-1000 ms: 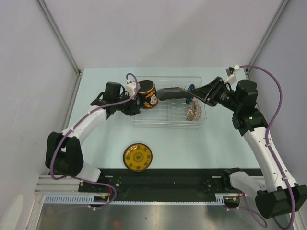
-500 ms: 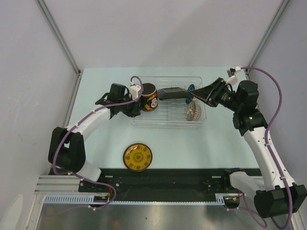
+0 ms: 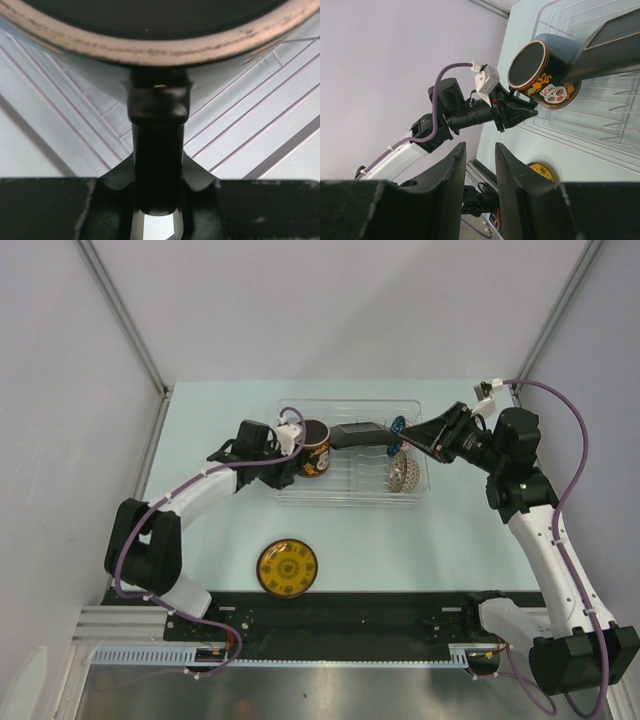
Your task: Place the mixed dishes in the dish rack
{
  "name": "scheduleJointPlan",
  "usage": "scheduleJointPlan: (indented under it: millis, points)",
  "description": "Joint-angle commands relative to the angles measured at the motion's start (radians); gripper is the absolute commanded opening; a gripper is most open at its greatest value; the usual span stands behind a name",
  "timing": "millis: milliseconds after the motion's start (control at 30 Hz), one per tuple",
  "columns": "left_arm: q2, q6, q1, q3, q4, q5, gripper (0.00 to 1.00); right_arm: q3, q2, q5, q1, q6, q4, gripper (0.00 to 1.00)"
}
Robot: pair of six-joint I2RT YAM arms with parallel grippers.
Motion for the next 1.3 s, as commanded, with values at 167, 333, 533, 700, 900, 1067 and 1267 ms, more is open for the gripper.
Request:
scheduleJointPlan:
  millis: [167, 333, 533, 700, 900, 1067, 1267]
  points:
    - [-0.013, -0.001, -0.017, -0.049, 0.201, 0.004, 0.00, -0.004, -0.020, -0.027, -0.006, 0.013, 0.031, 0.34]
    - [0.003, -0.012, -0.029, -0.081, 0.216, -0.046, 0.00, -0.004, -0.012, -0.027, -0.004, 0.013, 0.034, 0.34]
    - [0.050, -0.004, -0.037, -0.040, 0.155, -0.071, 0.10, -0.004, -0.005, -0.028, -0.006, 0.027, 0.045, 0.34]
    - [0.033, 0.003, -0.037, -0.026, 0.109, -0.073, 0.27, -0.004, -0.002, -0.030, -0.007, 0.031, 0.043, 0.34]
    - [0.032, 0.006, -0.037, -0.026, 0.099, -0.062, 0.36, -0.004, -0.003, -0.033, -0.010, 0.039, 0.049, 0.34]
    - [0.036, 0.008, -0.037, -0.020, 0.101, -0.036, 0.26, -0.004, -0.003, -0.033, -0.015, 0.037, 0.040, 0.34]
    - [0.041, 0.014, -0.038, -0.015, 0.098, -0.017, 0.04, -0.004, -0.002, -0.030, -0.017, 0.031, 0.031, 0.34]
